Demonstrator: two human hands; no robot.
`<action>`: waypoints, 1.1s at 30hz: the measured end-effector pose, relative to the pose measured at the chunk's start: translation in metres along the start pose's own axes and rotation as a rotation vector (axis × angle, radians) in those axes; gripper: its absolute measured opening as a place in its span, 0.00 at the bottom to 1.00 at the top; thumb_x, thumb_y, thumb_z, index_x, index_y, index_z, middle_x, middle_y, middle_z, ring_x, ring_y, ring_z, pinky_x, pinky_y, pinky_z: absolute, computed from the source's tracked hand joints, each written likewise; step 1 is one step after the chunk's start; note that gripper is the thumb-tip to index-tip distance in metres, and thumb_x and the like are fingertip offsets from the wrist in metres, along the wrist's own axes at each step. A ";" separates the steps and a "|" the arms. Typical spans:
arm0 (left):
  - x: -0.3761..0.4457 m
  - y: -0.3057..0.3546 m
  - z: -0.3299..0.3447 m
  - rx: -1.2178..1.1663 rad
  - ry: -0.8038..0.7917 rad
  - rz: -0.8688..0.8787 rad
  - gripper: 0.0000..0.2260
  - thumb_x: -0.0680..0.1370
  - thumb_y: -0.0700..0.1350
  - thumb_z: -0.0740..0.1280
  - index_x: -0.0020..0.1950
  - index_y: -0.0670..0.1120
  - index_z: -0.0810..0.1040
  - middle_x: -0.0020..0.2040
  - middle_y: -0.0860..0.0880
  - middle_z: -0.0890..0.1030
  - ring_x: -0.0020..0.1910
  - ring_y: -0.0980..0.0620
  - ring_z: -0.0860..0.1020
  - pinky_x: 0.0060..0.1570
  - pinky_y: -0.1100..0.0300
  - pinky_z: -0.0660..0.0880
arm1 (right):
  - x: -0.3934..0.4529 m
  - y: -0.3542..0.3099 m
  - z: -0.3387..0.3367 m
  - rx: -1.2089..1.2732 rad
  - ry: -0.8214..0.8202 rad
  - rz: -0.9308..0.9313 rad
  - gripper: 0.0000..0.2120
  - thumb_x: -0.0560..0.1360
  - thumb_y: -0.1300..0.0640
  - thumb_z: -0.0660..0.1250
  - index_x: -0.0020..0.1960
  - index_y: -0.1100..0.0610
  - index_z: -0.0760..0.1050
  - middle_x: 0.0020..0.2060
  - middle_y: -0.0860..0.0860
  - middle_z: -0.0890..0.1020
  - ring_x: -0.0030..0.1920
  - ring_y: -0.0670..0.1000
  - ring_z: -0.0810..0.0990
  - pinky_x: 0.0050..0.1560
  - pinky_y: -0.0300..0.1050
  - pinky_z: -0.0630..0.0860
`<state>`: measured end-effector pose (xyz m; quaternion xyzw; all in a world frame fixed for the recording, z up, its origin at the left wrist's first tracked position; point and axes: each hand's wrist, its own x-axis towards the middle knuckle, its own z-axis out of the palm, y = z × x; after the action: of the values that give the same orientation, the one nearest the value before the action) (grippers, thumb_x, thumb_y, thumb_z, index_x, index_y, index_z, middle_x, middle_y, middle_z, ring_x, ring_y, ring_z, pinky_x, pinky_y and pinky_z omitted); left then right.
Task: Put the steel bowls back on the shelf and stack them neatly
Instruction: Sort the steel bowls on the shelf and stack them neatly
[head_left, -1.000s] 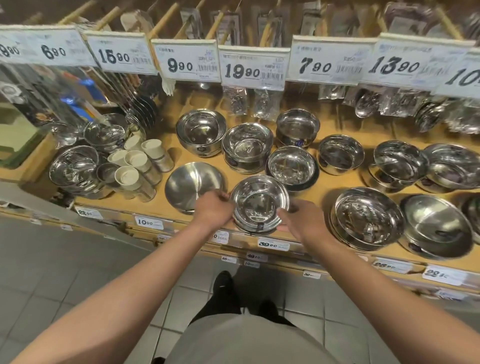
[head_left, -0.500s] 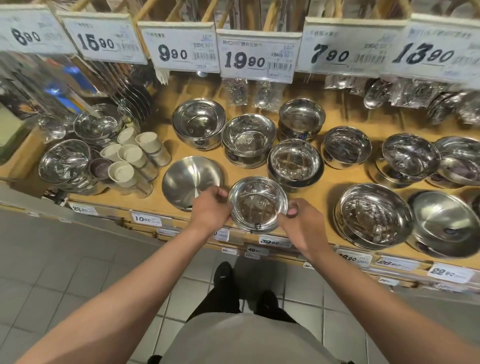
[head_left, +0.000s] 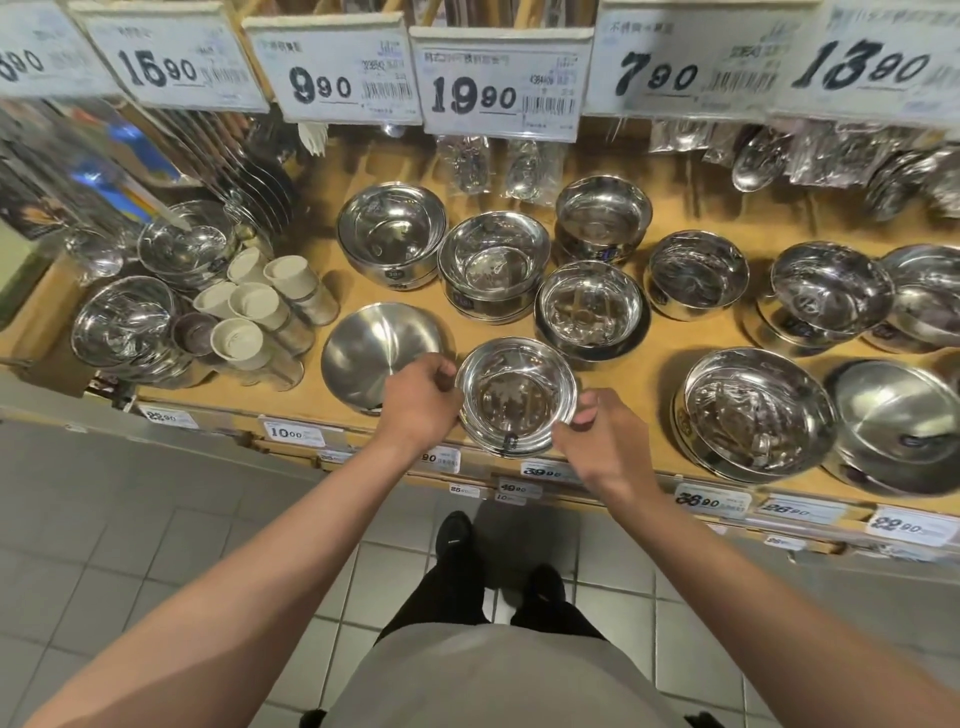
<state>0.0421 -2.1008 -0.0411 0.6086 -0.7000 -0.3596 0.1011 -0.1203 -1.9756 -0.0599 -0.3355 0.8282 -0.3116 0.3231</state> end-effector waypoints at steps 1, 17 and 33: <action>0.001 0.000 0.000 -0.003 -0.005 0.000 0.08 0.77 0.38 0.68 0.55 0.45 0.80 0.46 0.51 0.79 0.44 0.50 0.78 0.46 0.59 0.76 | 0.000 0.000 0.000 0.000 -0.008 0.003 0.18 0.75 0.59 0.72 0.62 0.64 0.75 0.48 0.56 0.83 0.51 0.55 0.81 0.46 0.41 0.71; -0.009 -0.004 0.001 -0.242 -0.127 -0.144 0.02 0.79 0.40 0.66 0.52 0.45 0.76 0.43 0.46 0.83 0.37 0.49 0.82 0.40 0.56 0.80 | 0.000 -0.003 -0.019 0.074 -0.076 0.085 0.07 0.78 0.54 0.68 0.52 0.54 0.73 0.47 0.50 0.81 0.47 0.50 0.78 0.45 0.44 0.71; -0.062 0.091 0.037 -0.150 -0.225 0.243 0.05 0.80 0.42 0.65 0.49 0.50 0.79 0.46 0.50 0.83 0.46 0.47 0.80 0.55 0.49 0.78 | -0.049 0.094 -0.139 0.222 0.450 0.232 0.08 0.78 0.56 0.68 0.56 0.57 0.75 0.42 0.49 0.81 0.44 0.53 0.80 0.41 0.46 0.73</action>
<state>-0.0357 -2.0291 0.0078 0.4664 -0.7465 -0.4617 0.1099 -0.2290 -1.8425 -0.0297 -0.1234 0.8728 -0.4281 0.1992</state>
